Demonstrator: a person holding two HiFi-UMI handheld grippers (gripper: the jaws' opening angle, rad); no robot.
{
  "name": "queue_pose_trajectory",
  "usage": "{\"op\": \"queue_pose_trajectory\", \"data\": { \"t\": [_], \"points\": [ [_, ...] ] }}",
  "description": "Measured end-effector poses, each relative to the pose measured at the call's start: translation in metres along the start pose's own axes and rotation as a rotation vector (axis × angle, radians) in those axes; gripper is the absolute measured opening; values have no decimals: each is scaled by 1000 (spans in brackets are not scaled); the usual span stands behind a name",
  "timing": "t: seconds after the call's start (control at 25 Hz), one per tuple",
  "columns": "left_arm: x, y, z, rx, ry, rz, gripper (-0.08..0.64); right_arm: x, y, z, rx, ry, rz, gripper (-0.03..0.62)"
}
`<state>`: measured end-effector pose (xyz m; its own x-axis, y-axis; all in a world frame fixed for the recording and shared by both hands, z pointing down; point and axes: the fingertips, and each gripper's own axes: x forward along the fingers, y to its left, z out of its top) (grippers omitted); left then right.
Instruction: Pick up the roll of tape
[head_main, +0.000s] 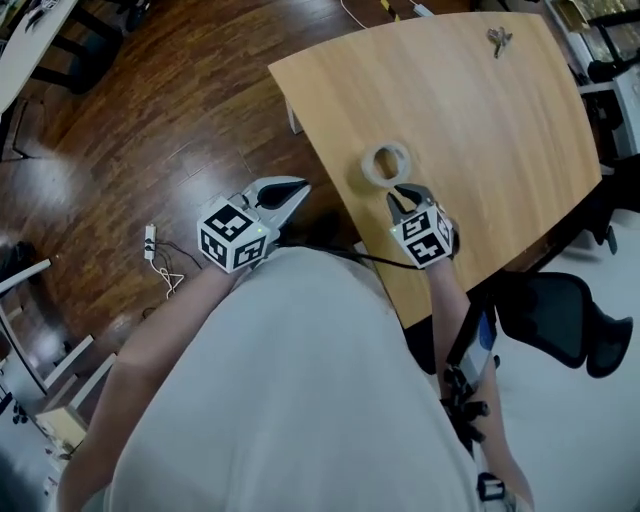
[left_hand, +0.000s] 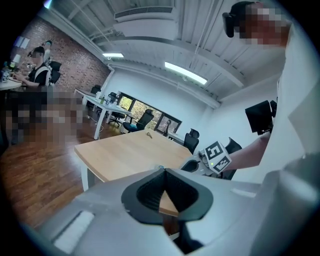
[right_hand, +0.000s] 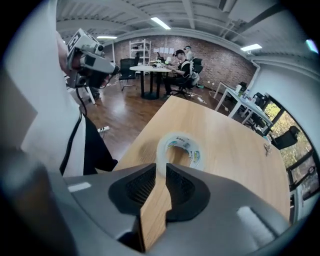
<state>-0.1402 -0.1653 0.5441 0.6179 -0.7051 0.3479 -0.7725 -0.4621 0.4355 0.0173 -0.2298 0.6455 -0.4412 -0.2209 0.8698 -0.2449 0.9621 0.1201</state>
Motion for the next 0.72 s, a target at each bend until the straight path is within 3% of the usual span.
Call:
{"op": "queue_pose_trajectory", "data": {
  "t": [0.2, 0.4, 0.72],
  "points": [
    [-6, 4, 3, 49, -7, -7, 5, 12, -2, 8, -124, 101, 51, 102],
    [-10, 13, 7, 30, -33, 31, 6, 31, -5, 5, -236, 233, 110, 151],
    [-38, 35, 14, 9, -66, 107, 5, 62, 0, -3, -293, 372, 183, 158]
  ]
}}
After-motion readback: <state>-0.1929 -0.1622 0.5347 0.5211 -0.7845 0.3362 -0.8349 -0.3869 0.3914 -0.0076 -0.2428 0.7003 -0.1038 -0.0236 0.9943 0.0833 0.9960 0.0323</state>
